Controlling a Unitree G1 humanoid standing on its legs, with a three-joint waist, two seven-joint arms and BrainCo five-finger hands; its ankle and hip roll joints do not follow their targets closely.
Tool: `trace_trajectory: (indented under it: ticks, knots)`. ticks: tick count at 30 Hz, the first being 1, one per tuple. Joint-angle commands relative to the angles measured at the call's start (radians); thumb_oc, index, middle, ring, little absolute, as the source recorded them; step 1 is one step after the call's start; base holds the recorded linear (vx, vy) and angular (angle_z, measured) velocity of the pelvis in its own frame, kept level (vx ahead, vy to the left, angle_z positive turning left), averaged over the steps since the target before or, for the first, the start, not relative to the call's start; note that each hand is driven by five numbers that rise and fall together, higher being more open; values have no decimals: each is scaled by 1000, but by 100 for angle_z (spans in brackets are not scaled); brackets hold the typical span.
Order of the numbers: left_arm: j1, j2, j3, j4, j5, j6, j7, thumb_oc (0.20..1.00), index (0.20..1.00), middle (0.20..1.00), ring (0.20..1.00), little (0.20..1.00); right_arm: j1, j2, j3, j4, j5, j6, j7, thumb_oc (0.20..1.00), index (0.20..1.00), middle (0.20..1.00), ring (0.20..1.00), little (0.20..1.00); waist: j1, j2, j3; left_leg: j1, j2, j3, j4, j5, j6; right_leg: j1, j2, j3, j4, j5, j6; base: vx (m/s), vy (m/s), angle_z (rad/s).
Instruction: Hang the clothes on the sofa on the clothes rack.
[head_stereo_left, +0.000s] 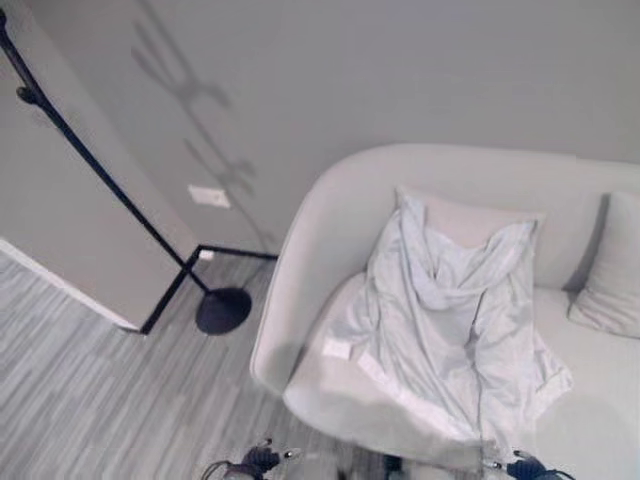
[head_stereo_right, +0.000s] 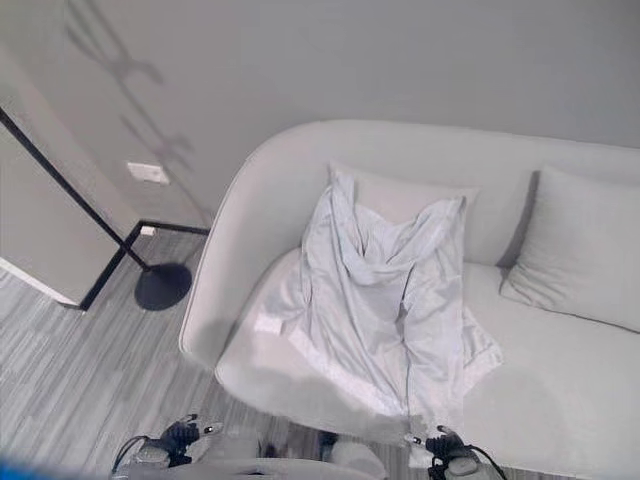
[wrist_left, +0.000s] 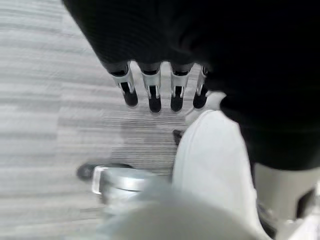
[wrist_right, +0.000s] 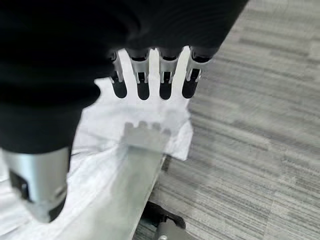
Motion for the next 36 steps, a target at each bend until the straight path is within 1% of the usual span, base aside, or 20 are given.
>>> trace_trajectory:
  ticks: [1,2,3,4,5,6,9,12,14,16,17,19,21,22,24,25,26,28,31,36]
  knots:
    - [-31,6,-31,-20,10,-14,0,1000,1000,1000,1000,1000,-5,-35,-7,-19,33,-3,-8,1000,1000,1000,1000,1000,-7,28,19,127,-22,10,-349,-2,83,54,-18,42,16,-52,140,96,101,19]
    - [-29,4,-35,-15,21,-13,-7,1000,1000,1000,1000,1000,-2,-36,-7,-17,32,-2,-7,1000,1000,1000,1000,1000,-4,38,15,127,-44,-3,-419,26,86,55,-8,47,16,-53,142,78,136,10]
    - [-26,3,-35,-5,30,-12,-9,1000,1000,1000,1000,1000,-2,-37,-9,-15,31,-2,-5,1000,1000,1000,1000,1000,-3,54,6,149,-45,-7,-520,47,89,53,8,52,16,-56,145,50,89,-8]
    - [-26,2,-35,-5,30,-12,-9,1000,1000,1000,1000,1000,-2,-37,-9,-15,31,-2,-5,1000,1000,1000,1000,1000,-1,54,9,158,-44,-6,-530,51,89,56,8,54,16,-57,145,69,163,-35]
    - [-21,0,-37,-2,41,-14,-9,1000,1000,1000,1000,1000,-1,-35,-10,-18,21,-2,-6,1000,1000,1000,1000,1000,-12,68,-9,198,-42,-8,-592,69,97,53,17,64,16,-55,153,70,177,-54]
    - [-18,-1,-38,-4,45,-14,-11,1000,1000,1000,1000,1000,2,-33,-7,-18,12,-1,-8,1000,1000,1000,1000,1000,-18,75,-17,215,-41,-5,-615,74,100,49,17,71,16,-55,155,84,238,-56]
    - [-11,3,-37,-2,54,-14,-13,1000,1000,1000,1000,1000,4,-21,-7,-22,4,1,-3,1000,1000,1000,1000,1000,-21,80,-27,231,-38,22,-634,77,108,35,5,87,28,-53,166,26,198,-35]
    - [-14,15,-29,-1,49,-8,-17,1000,1000,1000,1000,1000,-13,-7,5,-30,7,4,-2,1000,1000,1000,1000,1000,-9,81,-5,232,-31,58,-634,79,123,-14,-2,99,128,-69,173,-54,111,-56]
    - [-15,24,-26,0,45,-6,-16,1000,1000,1000,1000,1000,-25,0,10,-40,4,5,-3,1000,1000,1000,1000,1000,4,79,12,233,-24,79,-631,76,131,-51,-9,85,191,-77,188,-82,54,-63]
    - [-11,30,-18,-2,40,-5,-15,1000,1000,1000,1000,1000,-26,4,9,-45,5,4,-3,1000,1000,1000,1000,1000,9,79,19,234,-14,91,-627,72,135,-58,-33,53,211,-80,194,-40,-38,-72]
    - [-10,34,-10,2,37,-5,-12,1000,1000,1000,1000,1000,-26,5,5,-41,4,6,-4,1000,1000,1000,1000,1000,16,83,17,229,-1,92,-622,68,136,-50,-73,26,207,-75,193,-12,-105,-53]
    - [-15,35,-9,1,35,-7,-9,1000,1000,1000,1000,1000,-30,7,-1,-34,0,7,-5,1000,1000,1000,1000,1000,23,88,12,220,18,95,-618,62,131,-38,-127,5,192,-61,197,-7,-136,-20]
    - [-22,40,-7,1,29,-8,-4,1000,1000,1000,1000,1000,-35,8,-6,-31,-3,11,-6,1000,1000,1000,1000,1000,30,85,7,212,35,94,-616,55,125,-31,-174,-3,168,-35,205,9,-168,-4]
    - [-28,43,-5,2,21,-10,-1,1000,1000,1000,1000,1000,-40,8,-8,-32,-3,13,-6,1000,1000,1000,1000,1000,33,80,7,207,44,92,-616,51,120,-45,-197,3,148,-7,214,27,-188,-16]
    - [-32,50,0,3,15,-10,4,1000,1000,1000,1000,1000,-43,7,-12,-35,-1,15,-3,1000,1000,1000,1000,1000,28,64,4,199,45,98,-602,43,111,-38,-215,19,98,16,231,56,-172,-22]
    - [-29,52,2,5,18,-10,4,1000,1000,1000,1000,1000,-40,8,-12,-34,-5,17,-2,1000,1000,1000,1000,1000,32,55,-1,207,43,104,-608,40,108,-24,-218,18,72,24,240,113,-174,-5]
    - [-28,55,2,14,27,-11,4,1000,1000,1000,1000,1000,-31,12,-12,-34,-9,19,-2,1000,1000,1000,1000,1000,36,41,-11,221,44,110,-620,38,99,-12,-219,0,53,25,252,133,-207,10]
    - [-23,51,7,18,25,-12,5,1000,1000,1000,1000,1000,-25,9,-13,-36,-13,19,-1,1000,1000,1000,1000,1000,28,31,-18,232,61,106,-628,43,82,3,-202,-6,38,19,258,113,-226,29]
    - [-33,45,0,14,20,-14,9,1000,1000,1000,1000,1000,-21,1,-15,-36,-6,16,-6,1000,1000,1000,1000,1000,18,27,-17,233,95,92,-634,50,55,7,-174,-17,41,-1,247,47,-228,9]
    - [-41,31,-19,3,20,-17,15,1000,1000,1000,1000,1000,-11,-13,-24,-30,14,6,-13,1000,1000,1000,1000,1000,2,37,-13,238,141,73,-634,59,24,31,-129,-48,40,-44,219,34,-189,15]
